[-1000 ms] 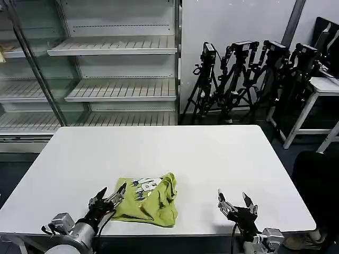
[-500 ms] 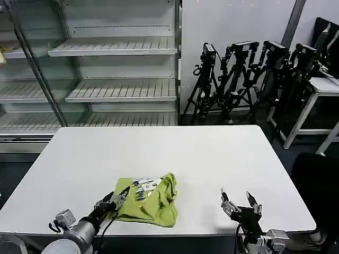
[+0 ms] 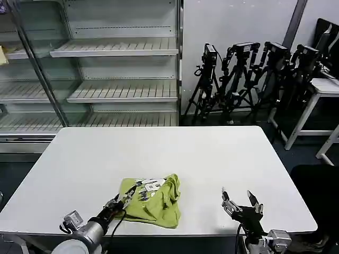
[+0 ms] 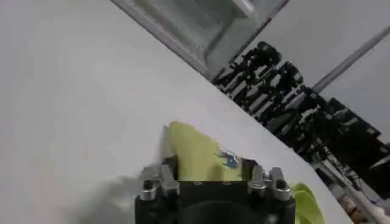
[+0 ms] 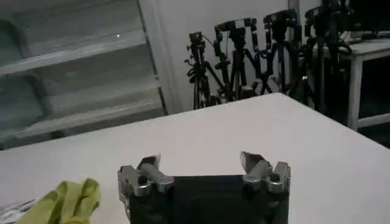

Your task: Fold and organize the clothes.

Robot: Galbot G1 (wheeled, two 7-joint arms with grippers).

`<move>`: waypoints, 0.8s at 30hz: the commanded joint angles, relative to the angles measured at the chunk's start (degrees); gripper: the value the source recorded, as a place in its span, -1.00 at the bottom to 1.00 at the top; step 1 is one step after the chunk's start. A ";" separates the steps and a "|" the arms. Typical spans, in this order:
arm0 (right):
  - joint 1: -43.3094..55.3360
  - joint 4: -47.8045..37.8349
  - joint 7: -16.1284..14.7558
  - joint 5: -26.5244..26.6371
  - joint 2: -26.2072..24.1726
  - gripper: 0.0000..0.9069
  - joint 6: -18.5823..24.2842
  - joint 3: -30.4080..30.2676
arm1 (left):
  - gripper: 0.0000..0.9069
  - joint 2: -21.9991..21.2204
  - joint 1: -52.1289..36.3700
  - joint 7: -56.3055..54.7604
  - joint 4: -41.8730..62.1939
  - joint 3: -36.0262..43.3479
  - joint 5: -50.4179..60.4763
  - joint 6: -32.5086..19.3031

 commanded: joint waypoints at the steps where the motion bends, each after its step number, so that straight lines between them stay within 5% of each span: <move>1: -0.12 0.34 0.07 -0.05 0.06 1.00 -0.03 0.09 | -0.96 -1.15 0.02 0.30 0.71 0.92 -0.86 -1.29; 16: -0.67 1.67 0.15 -0.35 0.75 1.00 -0.13 -0.29 | -0.96 -2.20 0.94 -0.43 -1.94 -2.10 -3.84 -1.44; 24: -0.38 1.64 0.12 -0.34 1.02 1.00 -0.15 -0.60 | -0.96 1.94 2.43 -2.80 -5.43 -13.03 -8.14 -1.01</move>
